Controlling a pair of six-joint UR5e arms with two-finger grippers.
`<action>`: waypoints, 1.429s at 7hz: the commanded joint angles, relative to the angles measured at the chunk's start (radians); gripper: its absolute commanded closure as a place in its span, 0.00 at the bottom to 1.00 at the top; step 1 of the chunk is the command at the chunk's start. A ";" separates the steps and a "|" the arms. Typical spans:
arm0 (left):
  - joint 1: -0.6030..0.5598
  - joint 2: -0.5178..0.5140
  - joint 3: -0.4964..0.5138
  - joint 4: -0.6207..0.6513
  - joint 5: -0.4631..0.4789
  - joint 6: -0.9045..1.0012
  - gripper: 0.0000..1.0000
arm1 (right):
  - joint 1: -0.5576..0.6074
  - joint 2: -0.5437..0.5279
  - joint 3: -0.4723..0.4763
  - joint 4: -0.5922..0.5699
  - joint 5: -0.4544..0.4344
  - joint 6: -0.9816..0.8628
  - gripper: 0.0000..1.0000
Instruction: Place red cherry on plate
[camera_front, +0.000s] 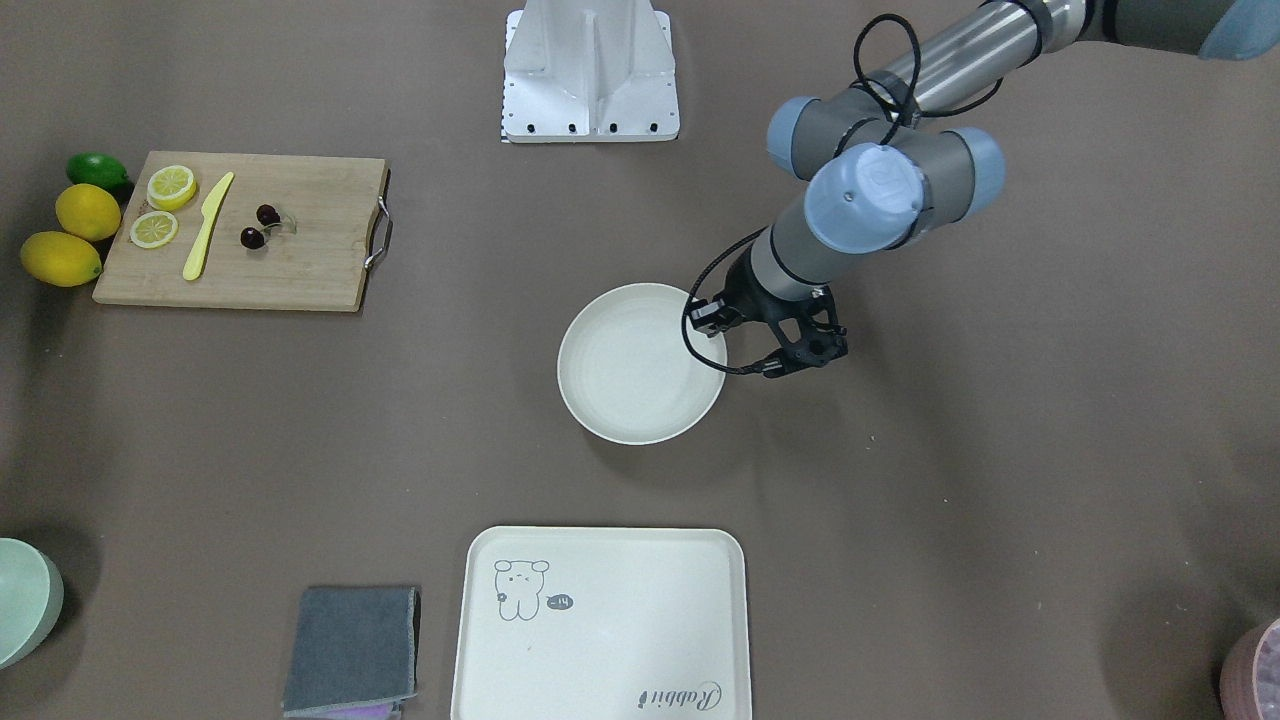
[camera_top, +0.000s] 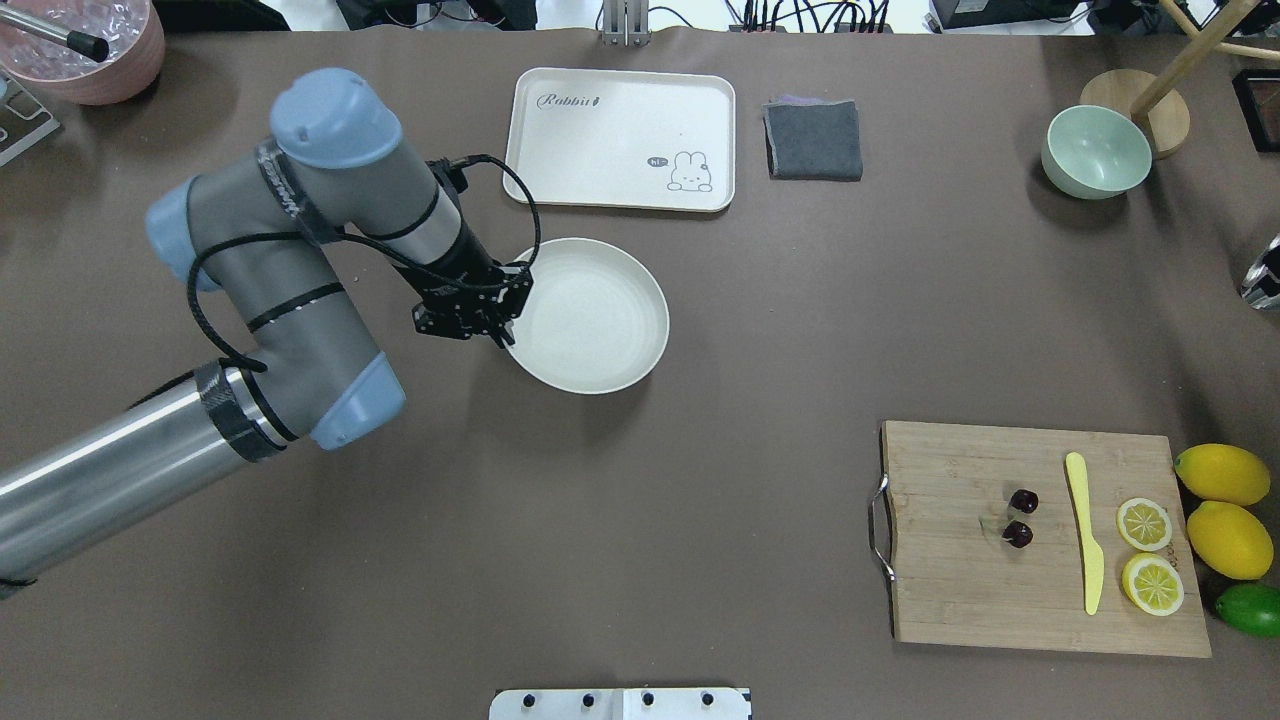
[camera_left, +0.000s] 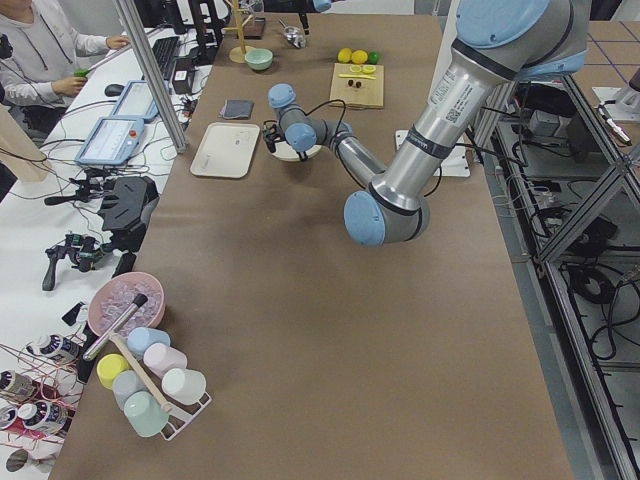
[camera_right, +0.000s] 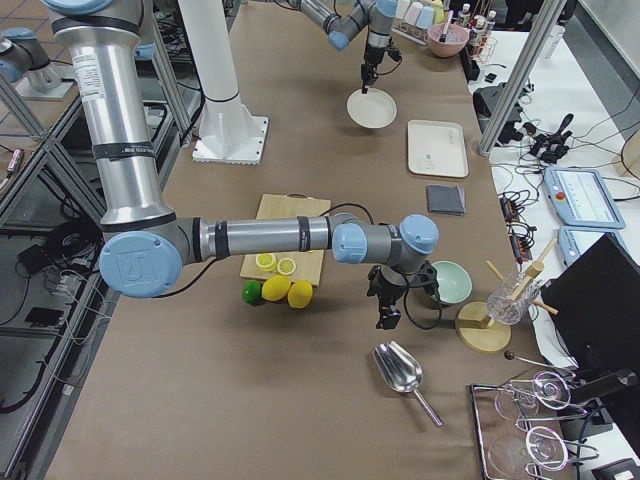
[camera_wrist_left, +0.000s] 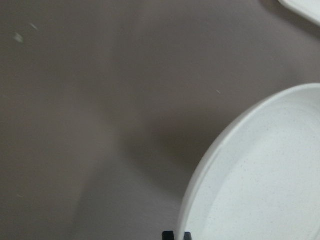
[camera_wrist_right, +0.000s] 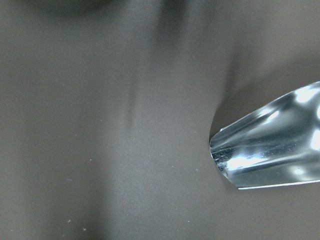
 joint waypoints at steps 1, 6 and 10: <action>0.101 -0.034 0.048 -0.104 0.127 -0.142 1.00 | 0.000 0.003 -0.018 0.001 0.001 -0.001 0.00; 0.084 -0.006 0.051 -0.145 0.136 -0.122 0.02 | -0.005 0.010 -0.014 0.002 0.069 0.001 0.00; -0.356 0.263 -0.016 -0.078 -0.140 0.526 0.02 | -0.011 0.026 0.001 0.002 0.061 0.002 0.00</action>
